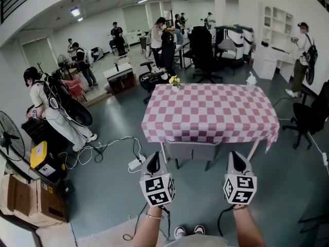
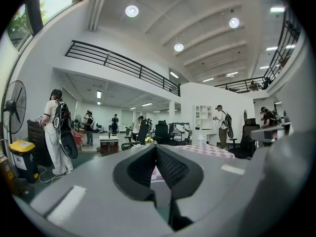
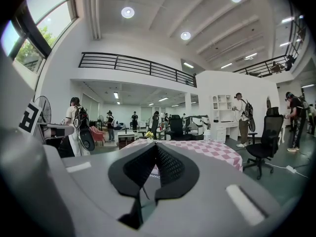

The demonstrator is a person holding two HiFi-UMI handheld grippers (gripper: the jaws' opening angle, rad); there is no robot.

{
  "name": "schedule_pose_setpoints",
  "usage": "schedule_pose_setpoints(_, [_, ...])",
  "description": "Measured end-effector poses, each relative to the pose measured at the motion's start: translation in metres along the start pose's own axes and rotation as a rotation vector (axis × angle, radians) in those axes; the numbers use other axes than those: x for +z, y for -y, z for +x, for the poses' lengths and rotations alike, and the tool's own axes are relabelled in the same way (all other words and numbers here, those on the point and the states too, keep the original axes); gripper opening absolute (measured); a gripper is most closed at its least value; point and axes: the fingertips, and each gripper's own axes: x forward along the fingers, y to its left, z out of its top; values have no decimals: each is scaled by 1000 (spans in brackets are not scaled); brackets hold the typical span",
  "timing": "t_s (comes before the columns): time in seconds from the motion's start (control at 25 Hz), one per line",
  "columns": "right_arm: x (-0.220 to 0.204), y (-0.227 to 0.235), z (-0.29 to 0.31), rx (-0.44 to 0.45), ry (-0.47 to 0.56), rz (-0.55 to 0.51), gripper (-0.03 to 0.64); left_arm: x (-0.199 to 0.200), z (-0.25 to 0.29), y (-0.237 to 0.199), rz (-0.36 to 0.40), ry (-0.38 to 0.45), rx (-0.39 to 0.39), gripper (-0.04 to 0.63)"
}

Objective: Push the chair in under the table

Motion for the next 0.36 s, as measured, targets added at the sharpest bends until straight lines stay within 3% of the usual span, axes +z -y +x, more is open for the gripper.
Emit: schedule_pose_setpoints(0.36, [-6, 5, 4, -10, -16, 9, 9, -8, 6, 7, -6, -25, -18, 0])
